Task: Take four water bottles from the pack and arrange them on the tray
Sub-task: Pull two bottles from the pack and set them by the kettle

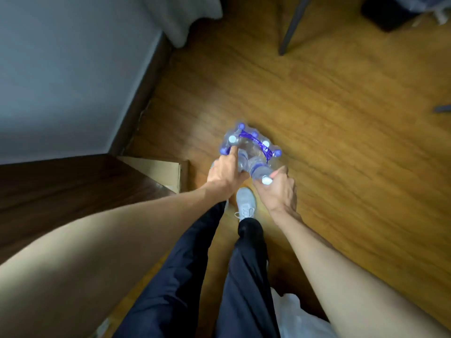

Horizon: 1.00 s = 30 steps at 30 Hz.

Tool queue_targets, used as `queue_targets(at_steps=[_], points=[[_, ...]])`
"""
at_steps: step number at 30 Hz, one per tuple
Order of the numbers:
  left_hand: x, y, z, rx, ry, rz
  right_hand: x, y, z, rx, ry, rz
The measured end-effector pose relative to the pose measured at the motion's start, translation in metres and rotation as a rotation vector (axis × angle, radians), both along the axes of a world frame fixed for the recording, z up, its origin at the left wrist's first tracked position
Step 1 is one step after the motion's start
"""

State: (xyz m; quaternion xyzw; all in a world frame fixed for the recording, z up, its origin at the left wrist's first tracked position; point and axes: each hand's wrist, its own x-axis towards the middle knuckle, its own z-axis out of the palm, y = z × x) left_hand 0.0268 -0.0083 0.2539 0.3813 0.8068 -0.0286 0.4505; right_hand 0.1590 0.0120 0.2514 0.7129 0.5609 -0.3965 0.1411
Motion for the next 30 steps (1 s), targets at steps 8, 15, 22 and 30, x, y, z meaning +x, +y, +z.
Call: queue_targets(at_steps=[8, 15, 22, 30], points=[[-0.001, -0.069, 0.174, 0.087, 0.018, 0.219, 0.004, -0.023, 0.173, 0.054, 0.027, 0.33], [0.012, -0.136, 0.307, 0.31, 0.092, 0.386, 0.001, -0.058, 0.318, 0.157, 0.174, 0.566], [0.034, -0.211, 0.395, 0.457, 0.199, 0.741, -0.022, -0.105, 0.417, 0.252, 0.316, 0.89], [0.034, -0.328, 0.482, 0.486, 0.303, 1.062, -0.069, -0.198, 0.489, 0.301, 0.351, 1.347]])
